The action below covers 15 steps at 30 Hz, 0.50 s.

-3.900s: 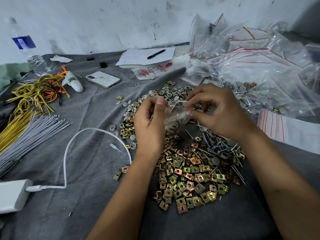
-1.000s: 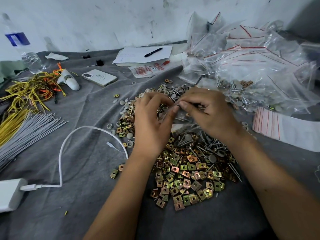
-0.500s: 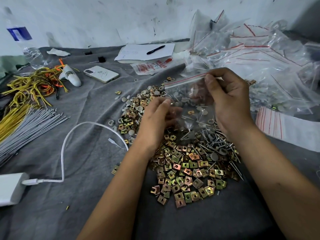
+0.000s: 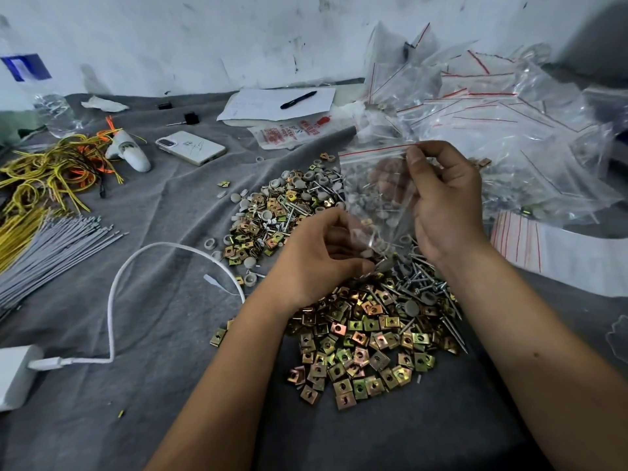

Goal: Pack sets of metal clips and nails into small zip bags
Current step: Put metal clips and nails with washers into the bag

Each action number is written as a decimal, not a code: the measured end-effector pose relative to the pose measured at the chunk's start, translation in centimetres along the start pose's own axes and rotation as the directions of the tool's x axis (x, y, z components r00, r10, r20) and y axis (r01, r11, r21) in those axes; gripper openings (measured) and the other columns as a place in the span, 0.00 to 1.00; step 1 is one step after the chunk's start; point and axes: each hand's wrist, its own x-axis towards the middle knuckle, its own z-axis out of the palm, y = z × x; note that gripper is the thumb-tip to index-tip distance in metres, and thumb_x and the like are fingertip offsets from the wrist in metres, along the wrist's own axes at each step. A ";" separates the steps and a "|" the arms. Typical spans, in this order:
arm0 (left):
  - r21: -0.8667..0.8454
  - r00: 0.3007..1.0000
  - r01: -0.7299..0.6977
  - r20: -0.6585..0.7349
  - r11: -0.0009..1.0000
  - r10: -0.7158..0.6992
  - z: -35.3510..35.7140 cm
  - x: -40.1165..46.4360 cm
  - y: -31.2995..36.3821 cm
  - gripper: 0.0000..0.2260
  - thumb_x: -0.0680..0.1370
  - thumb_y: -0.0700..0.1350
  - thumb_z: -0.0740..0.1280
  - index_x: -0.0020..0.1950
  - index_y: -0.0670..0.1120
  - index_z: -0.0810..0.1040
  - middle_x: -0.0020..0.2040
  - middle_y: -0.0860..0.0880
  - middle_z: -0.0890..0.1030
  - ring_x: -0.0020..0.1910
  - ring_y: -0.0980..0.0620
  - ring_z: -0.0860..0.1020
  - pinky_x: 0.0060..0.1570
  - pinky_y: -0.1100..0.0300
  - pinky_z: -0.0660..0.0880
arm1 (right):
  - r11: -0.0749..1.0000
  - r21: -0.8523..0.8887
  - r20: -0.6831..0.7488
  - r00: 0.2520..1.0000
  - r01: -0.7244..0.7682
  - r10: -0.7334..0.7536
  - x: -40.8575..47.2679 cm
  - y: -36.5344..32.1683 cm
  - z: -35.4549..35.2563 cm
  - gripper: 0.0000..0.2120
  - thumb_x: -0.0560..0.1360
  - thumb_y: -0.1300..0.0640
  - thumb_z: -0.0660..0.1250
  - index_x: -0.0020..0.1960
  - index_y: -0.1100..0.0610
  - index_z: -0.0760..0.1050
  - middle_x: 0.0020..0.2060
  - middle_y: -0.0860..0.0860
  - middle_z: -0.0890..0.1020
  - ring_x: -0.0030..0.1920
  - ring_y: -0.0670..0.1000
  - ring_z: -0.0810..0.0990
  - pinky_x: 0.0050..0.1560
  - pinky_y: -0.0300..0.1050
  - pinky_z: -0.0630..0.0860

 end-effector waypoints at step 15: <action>-0.228 0.994 0.100 -0.019 0.968 -0.107 0.3 0.7 -0.5 0.10 0.84 0.31 0.60 0.50 0.41 0.78 0.35 0.47 0.78 0.34 0.52 0.77 0.42 0.51 0.86 | 0.998 -0.020 -0.074 0.996 -0.053 0.051 0.0 -0.4 0.1 0.04 0.83 0.61 0.65 0.50 0.57 0.78 0.40 0.54 0.86 0.43 0.54 0.87 0.42 0.48 0.83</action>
